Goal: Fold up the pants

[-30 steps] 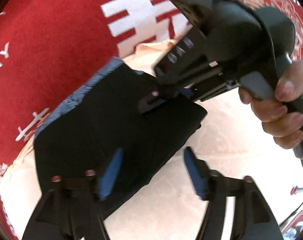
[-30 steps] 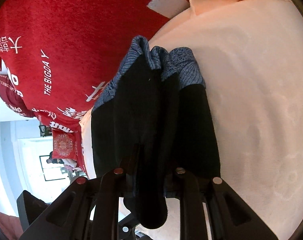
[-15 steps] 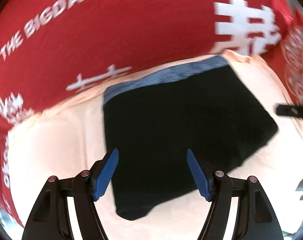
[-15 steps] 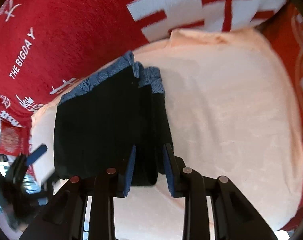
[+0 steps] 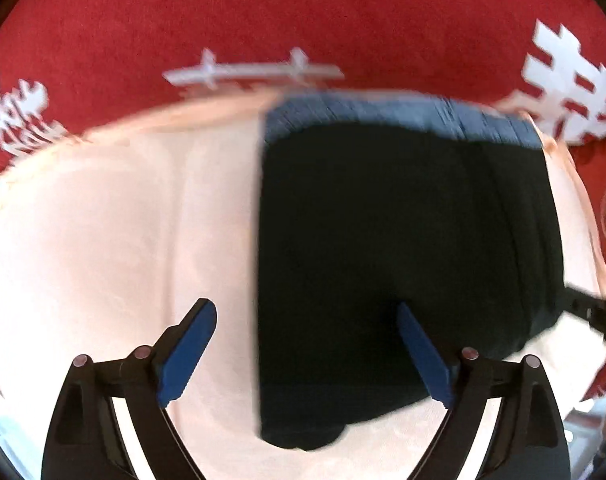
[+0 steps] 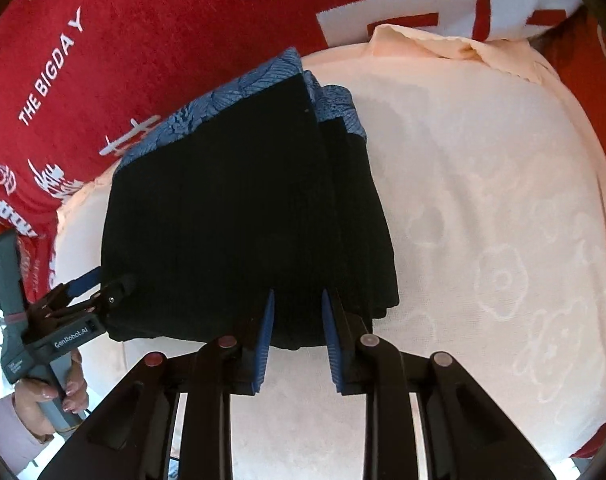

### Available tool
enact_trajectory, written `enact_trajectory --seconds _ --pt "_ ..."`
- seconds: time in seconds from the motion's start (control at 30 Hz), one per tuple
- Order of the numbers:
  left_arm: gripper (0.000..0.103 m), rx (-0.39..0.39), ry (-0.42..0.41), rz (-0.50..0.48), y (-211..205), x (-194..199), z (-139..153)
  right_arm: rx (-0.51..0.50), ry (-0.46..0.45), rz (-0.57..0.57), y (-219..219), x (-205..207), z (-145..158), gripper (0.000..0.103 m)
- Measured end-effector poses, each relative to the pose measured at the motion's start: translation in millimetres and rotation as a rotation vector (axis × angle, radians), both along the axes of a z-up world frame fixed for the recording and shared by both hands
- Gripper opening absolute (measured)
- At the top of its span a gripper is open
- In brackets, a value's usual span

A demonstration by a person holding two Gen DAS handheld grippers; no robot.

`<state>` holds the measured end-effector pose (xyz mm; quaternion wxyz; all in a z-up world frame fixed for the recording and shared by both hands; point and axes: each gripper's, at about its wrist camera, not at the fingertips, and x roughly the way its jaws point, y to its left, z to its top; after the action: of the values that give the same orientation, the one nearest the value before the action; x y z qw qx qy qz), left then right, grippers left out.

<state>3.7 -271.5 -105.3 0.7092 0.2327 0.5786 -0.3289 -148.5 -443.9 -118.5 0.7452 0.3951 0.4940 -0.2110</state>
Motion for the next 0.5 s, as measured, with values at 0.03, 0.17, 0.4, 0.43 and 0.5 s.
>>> enact_trajectory --seconds 0.03,0.17,0.4,0.43,0.5 --pt "0.093 -0.018 -0.012 0.021 -0.8 9.4 6.2 -0.007 0.002 0.011 0.7 0.5 0.4 0.027" --pt "0.093 -0.037 -0.002 0.128 -13.0 52.1 5.7 -0.017 0.020 0.027 1.0 4.1 2.2 0.027" --pt "0.102 0.008 -0.006 0.133 -26.7 71.3 -31.8 -0.004 0.017 0.017 2.0 3.6 4.6 0.027" --pt "0.102 -0.002 0.006 0.136 -23.7 72.1 -32.9 -0.004 0.019 0.018 2.1 3.7 4.8 0.027" --pt "0.102 -0.005 0.036 0.152 -22.8 79.1 -36.7 -0.003 0.025 0.020 2.2 4.9 5.3 0.027"
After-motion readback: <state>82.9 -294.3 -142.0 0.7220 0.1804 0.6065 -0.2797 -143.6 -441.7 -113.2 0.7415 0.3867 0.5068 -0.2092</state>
